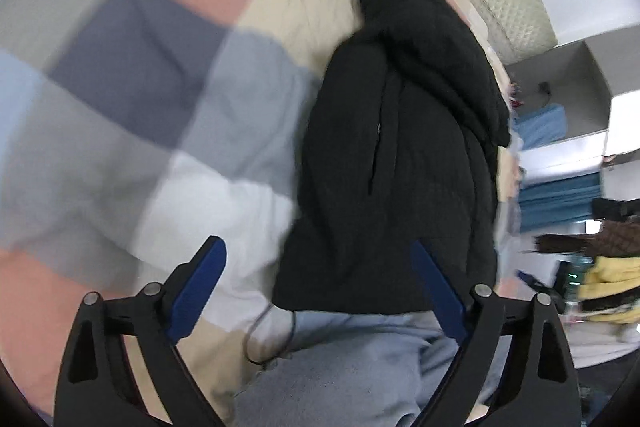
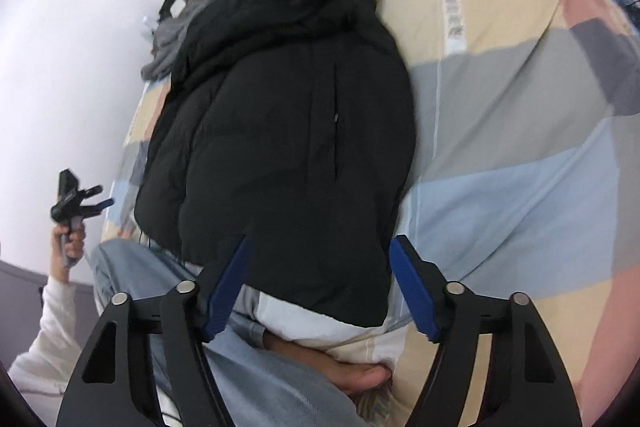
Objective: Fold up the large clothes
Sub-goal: 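Move both open tools down to the jacket hem, then close both tools on the jacket hem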
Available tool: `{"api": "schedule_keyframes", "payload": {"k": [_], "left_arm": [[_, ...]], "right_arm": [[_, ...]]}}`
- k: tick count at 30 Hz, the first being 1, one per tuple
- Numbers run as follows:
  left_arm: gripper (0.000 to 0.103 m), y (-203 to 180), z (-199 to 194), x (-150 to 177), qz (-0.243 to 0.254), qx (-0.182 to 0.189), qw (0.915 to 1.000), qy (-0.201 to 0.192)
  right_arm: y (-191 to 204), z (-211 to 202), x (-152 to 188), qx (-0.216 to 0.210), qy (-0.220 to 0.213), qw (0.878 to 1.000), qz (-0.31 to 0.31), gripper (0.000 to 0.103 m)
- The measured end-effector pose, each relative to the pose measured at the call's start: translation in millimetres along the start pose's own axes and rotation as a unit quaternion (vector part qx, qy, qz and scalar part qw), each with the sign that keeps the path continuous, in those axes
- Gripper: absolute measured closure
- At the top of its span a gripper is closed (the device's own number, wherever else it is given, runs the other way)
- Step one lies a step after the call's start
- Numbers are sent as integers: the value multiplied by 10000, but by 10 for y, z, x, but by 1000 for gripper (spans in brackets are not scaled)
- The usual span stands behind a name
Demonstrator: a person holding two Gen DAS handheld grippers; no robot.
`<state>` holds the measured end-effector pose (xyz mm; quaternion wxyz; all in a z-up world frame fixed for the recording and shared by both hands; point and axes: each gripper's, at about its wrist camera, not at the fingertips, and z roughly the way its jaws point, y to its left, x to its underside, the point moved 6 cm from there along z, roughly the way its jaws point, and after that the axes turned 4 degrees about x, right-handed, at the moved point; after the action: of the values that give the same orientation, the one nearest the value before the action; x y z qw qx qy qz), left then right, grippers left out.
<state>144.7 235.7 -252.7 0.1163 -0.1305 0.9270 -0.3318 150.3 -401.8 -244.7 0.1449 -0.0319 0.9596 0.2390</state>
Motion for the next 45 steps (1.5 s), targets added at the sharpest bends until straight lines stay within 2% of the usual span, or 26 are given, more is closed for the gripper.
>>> {"api": "schedule_keyframes", "payload": {"k": [3,5,7,9,12,13,17,20,21,23,26,30,32,34,36,37,39,40,44,45], "left_arm": [[16,65,180,33,87,135,9996,221],[16,49,302,42,77,579,9975,388],[16,14,425,59,181,859,9944,591],[16,20,537,56,294,847,9931,755],[16,21,684,49,536,673,9921,910],[16,0,724,48,664,733,9906,945],[16,-17,831,76,646,1130,9846,1164],[16,-23,858,77,691,1221,9821,1258],[16,-28,875,90,740,1213,9808,1336],[16,-66,964,129,975,818,9796,1554],[16,-134,992,168,1227,646,9753,1719],[16,-216,1011,172,1253,700,9731,1804],[16,-272,991,183,1241,847,9730,1750],[16,-362,1002,204,1329,1004,9706,1740],[16,-383,1001,177,1429,1126,9667,1800],[16,-357,1036,190,1442,1045,9652,1915],[16,-230,1190,207,1256,623,9635,2280],[16,-197,1224,205,1187,582,9630,2349],[16,-302,1282,216,1404,458,9584,2441],[17,-351,1275,201,1432,308,9599,2389]], "right_arm": [[8,143,30,-122,313,9994,-118,34],[2,246,31,-274,514,9982,-126,34],[-10,353,35,-498,695,9963,-103,33],[-40,453,29,-565,819,9950,-84,28],[-103,577,13,-625,979,9932,7,27],[-132,616,12,-597,1035,9928,-9,27],[-299,721,3,-436,1150,9924,56,27],[-388,755,-9,-416,1200,9919,40,27],[-413,753,-17,-393,1180,9922,-10,27],[-473,763,-20,-484,1184,9918,43,27],[-469,794,-7,-712,1152,9908,54,25],[-185,835,78,-1057,1284,9850,-452,25],[22,736,107,-1222,1191,9814,-874,24],[130,656,93,-1334,1069,9800,-1020,23],[130,639,77,-1345,1050,9804,-987,23],[102,671,81,-1304,1098,9807,-960,23],[21,786,97,-1161,1276,9811,-881,23],[-24,861,114,-1096,1388,9807,-834,23],[-76,1095,123,-985,1702,9776,-746,23],[-42,1103,115,-980,1726,9766,-829,23]]}}
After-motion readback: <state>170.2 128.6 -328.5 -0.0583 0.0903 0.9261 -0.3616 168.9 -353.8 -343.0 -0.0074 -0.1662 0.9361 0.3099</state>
